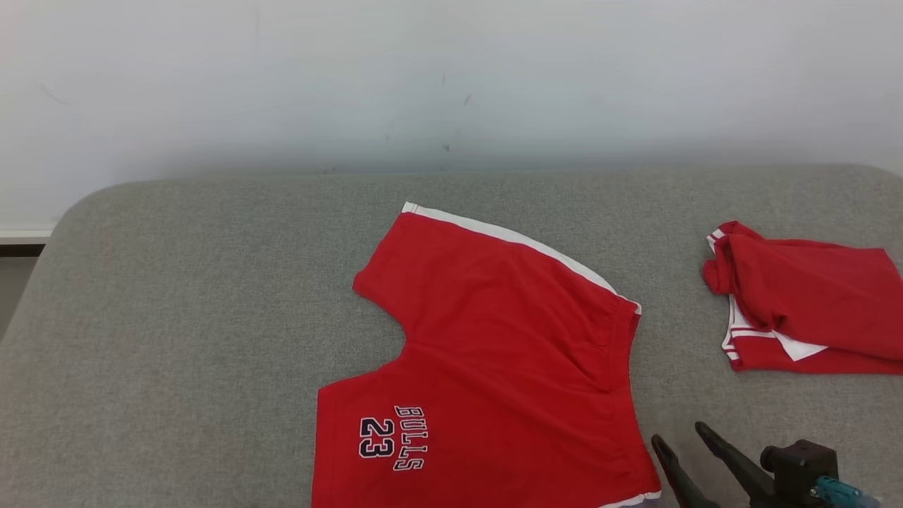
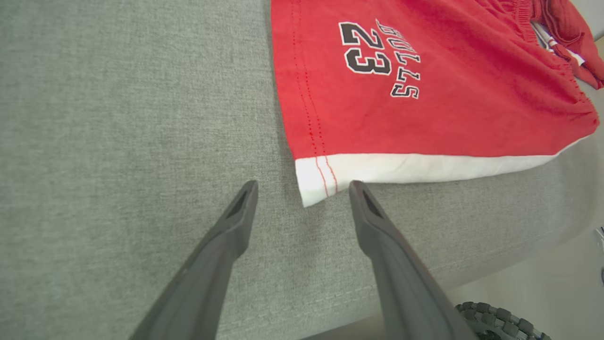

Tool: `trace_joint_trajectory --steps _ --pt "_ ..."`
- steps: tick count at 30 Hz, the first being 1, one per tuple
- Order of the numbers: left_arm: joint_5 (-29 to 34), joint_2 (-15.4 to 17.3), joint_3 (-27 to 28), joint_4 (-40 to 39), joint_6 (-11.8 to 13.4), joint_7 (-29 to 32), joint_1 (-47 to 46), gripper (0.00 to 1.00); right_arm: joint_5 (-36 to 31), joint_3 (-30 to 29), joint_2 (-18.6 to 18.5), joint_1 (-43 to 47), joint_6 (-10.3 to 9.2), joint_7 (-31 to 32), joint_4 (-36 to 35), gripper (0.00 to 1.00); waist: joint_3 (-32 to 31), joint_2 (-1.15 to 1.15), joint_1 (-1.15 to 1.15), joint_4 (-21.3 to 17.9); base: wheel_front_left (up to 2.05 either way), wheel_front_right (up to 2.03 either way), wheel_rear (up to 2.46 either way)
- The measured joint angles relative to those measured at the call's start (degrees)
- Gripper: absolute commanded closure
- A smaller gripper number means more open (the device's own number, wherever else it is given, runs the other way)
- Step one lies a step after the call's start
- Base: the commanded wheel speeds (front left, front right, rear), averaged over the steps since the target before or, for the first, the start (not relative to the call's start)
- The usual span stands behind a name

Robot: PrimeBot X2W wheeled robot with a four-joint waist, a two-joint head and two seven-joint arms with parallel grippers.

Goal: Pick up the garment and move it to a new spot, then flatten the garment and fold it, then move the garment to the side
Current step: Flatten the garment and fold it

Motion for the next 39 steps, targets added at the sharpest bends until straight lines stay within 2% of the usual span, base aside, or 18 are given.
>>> trace_joint_trajectory --steps 6,15,23,31,32,33,34,35,36,37,38,39 --pt "-0.3 0.0 0.3 0.1 0.0 1.0 -0.1 0.00 1.6 1.0 -2.3 1.1 0.78 4.2 -1.1 0.00 0.3 0.00 0.00 -0.2 0.00 0.00 0.00" --pt "-0.9 -0.1 0.5 0.2 -0.5 1.9 -1.7 0.00 6.2 3.9 -2.4 2.3 1.79 10.8 -4.8 0.00 0.9 0.00 0.00 -0.1 0.00 0.00 0.00" --pt "-0.9 -0.7 -0.2 1.0 -0.5 2.3 -3.4 0.00 4.8 6.4 -4.8 2.2 2.04 16.0 -5.2 0.00 1.3 0.00 0.00 1.0 0.00 0.00 0.00" --pt "-1.4 -1.2 -0.3 2.5 -0.9 2.6 -3.7 0.00 2.1 8.1 -5.6 1.5 1.63 19.8 -5.0 0.00 1.3 0.00 0.00 1.7 0.00 0.00 0.00" --pt "-1.4 -1.2 -0.5 2.7 -0.9 2.7 -3.8 0.00 1.9 8.2 -5.6 1.5 1.62 19.9 -5.0 0.13 1.2 0.00 0.00 1.7 0.00 0.00 0.00" --pt "-1.4 -1.3 -0.6 2.9 -1.0 2.8 -3.8 0.02 1.9 8.2 -5.6 1.5 1.52 20.2 -5.0 0.47 1.2 0.00 0.00 1.7 0.00 0.00 0.00" --pt "-1.5 -1.4 -0.7 3.2 -1.0 2.8 -3.8 0.11 1.9 8.2 -5.6 1.4 1.25 20.5 -4.9 0.71 1.2 0.00 0.00 1.7 0.00 0.00 0.00" --pt "-1.4 -1.4 -0.9 3.5 -1.0 2.8 -3.8 0.33 1.7 8.3 -5.7 1.3 1.11 20.6 -5.0 1.00 1.1 0.00 0.00 1.7 0.00 0.00 0.00" --pt "-1.4 -1.5 -1.0 3.7 -1.0 2.8 -3.8 0.63 1.5 8.3 -5.7 1.1 1.11 20.6 -5.0 1.00 1.1 0.00 0.00 1.6 0.00 0.00 0.00" --pt "-1.5 -1.5 -0.9 3.8 -1.0 2.8 -3.8 0.87 1.4 8.5 -5.7 0.6 1.11 20.6 -4.9 1.00 1.0 0.00 0.00 1.5 0.00 0.00 0.00" --pt "-1.4 -1.5 -1.0 4.0 -1.0 2.8 -3.8 1.00 1.4 8.5 -5.7 0.2 1.10 20.8 -5.0 1.00 1.0 0.00 0.00 1.4 0.00 0.00 0.00" --pt "-1.4 -1.5 -1.1 4.1 -1.0 2.8 -3.9 1.00 1.4 8.4 -5.7 0.2 0.89 20.7 -5.2 1.00 0.9 0.00 0.00 1.3 0.00 0.00 0.00"
